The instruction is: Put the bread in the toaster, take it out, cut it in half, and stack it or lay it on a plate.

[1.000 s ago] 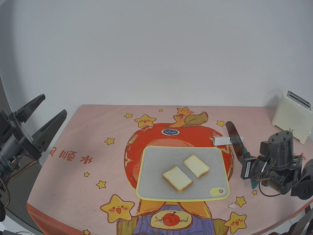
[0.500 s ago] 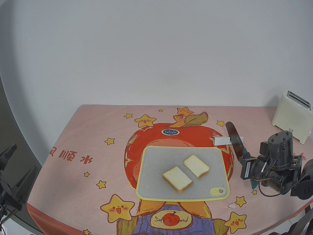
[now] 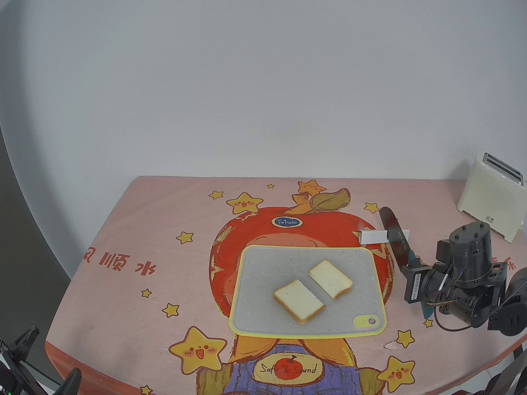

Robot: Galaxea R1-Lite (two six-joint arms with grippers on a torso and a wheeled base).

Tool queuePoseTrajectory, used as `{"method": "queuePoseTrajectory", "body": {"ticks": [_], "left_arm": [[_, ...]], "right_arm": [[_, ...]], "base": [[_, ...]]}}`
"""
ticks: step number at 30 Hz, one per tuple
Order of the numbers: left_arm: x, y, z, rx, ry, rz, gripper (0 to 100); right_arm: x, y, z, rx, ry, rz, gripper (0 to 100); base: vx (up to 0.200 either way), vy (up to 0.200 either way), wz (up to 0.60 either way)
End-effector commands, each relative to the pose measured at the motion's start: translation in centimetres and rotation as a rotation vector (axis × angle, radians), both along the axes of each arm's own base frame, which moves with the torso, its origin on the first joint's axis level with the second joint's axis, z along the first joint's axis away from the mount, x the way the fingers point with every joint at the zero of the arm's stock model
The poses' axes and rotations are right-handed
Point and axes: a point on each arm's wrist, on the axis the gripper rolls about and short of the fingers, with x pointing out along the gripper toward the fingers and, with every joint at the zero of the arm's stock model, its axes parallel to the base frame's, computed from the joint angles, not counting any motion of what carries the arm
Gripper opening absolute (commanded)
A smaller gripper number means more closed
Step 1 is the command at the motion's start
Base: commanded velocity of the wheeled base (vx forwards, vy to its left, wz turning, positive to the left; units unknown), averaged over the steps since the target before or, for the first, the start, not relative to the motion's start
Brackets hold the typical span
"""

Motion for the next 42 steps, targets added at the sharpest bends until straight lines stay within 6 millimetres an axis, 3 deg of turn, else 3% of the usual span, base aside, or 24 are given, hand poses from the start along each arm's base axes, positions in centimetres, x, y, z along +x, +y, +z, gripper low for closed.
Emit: {"method": "queuePoseTrajectory", "body": {"ticks": [1, 3, 12, 42], "left_arm": [[0.29, 0.5, -2.02, 0.006, -0.038, 0.229, 100], [0.3, 0.73, -2.4, 0.005, 0.0, 0.333, 100], [0.29, 0.48, -2.49, 0.065, 0.001, 0.216, 100], [0.29, 0.53, -2.47, 0.032, 0.005, 0.244, 100]], "right_arm": [[-0.03, 0.0, -0.17, -0.004, 0.007, 0.001, 0], [0.01, 0.02, -0.17, -0.004, 0.007, 0.001, 0], [0.01, 0.02, -0.27, -0.008, 0.011, 0.002, 0], [-0.11, 0.09, -0.74, -0.022, 0.026, 0.001, 0]], "base": [[0.0, 0.0, 0.0], [0.0, 0.0, 0.0], [0.0, 0.0, 0.0], [0.0, 0.0, 0.0]]}}
